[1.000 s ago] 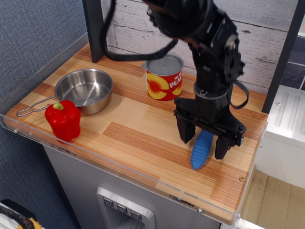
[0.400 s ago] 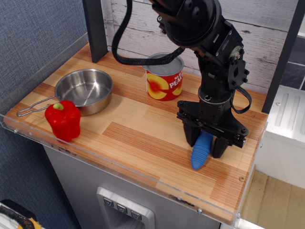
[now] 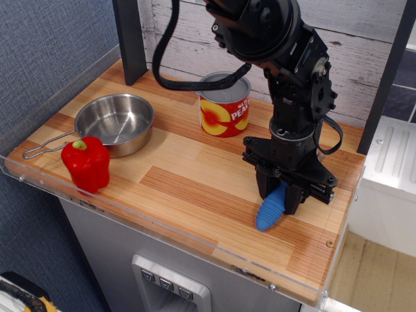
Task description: Put the spoon into the pot.
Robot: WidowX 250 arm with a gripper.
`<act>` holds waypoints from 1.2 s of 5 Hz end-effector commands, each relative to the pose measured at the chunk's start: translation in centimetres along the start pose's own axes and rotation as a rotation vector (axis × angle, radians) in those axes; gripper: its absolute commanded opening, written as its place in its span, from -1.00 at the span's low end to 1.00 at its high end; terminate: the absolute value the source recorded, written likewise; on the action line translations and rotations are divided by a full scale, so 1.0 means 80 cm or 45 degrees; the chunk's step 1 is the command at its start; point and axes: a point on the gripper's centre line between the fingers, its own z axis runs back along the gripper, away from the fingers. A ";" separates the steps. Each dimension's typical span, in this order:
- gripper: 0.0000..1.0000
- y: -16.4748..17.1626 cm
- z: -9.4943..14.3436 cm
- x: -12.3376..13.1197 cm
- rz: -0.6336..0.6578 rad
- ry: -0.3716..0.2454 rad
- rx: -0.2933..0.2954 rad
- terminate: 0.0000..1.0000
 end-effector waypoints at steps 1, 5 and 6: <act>-1.00 0.001 0.080 -0.020 0.215 -0.098 0.054 -1.00; -1.00 0.118 0.112 -0.090 1.128 -0.135 0.005 -1.00; -1.00 0.142 0.105 -0.090 1.232 -0.184 -0.113 -1.00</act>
